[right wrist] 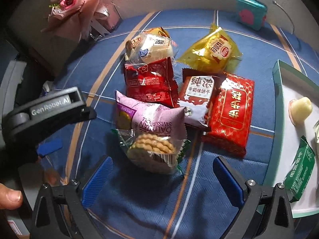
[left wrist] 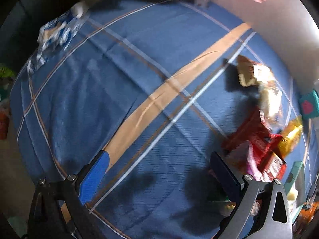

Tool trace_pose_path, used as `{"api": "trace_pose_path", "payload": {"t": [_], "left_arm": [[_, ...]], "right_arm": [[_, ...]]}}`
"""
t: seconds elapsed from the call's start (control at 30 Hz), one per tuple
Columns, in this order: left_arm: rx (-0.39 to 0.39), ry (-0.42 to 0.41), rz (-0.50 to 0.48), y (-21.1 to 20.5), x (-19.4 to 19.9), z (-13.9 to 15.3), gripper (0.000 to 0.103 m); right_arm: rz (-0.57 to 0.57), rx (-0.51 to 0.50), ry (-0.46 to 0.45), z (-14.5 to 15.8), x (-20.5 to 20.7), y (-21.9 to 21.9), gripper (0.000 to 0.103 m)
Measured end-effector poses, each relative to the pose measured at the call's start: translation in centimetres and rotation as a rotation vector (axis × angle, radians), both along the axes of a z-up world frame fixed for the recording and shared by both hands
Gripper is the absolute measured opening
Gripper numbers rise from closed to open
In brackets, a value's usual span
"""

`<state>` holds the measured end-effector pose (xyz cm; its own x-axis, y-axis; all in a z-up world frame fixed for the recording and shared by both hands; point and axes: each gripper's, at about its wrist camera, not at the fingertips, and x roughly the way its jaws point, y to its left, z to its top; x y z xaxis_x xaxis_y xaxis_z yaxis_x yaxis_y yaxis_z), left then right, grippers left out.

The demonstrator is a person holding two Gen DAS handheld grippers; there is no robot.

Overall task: Organize snacks
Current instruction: 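Lower the right gripper around the pink cookie packet while the left gripper moves toward the purple packet, then lift the pink cookie packet with the right gripper while the left gripper closes on the purple strawberry packet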

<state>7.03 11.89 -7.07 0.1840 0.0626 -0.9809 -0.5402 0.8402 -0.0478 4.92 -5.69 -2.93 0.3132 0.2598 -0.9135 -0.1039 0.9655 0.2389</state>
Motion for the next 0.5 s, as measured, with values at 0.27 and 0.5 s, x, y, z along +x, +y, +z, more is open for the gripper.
{"api": "trace_pose_path", "payload": {"t": [0.27, 0.5], "left_arm": [[-0.024, 0.028, 0.053, 0.7, -0.6, -1.1, 0.101], [-0.051, 0.002, 0.031, -0.3, -0.3, -0.7, 0.101]], "right_arm": [[0.012, -0.064, -0.029, -1.4, 0.3, 2.6, 0.089], [-0.01, -0.054, -0.007, -1.5, 0.4, 2.0, 0.066]]}}
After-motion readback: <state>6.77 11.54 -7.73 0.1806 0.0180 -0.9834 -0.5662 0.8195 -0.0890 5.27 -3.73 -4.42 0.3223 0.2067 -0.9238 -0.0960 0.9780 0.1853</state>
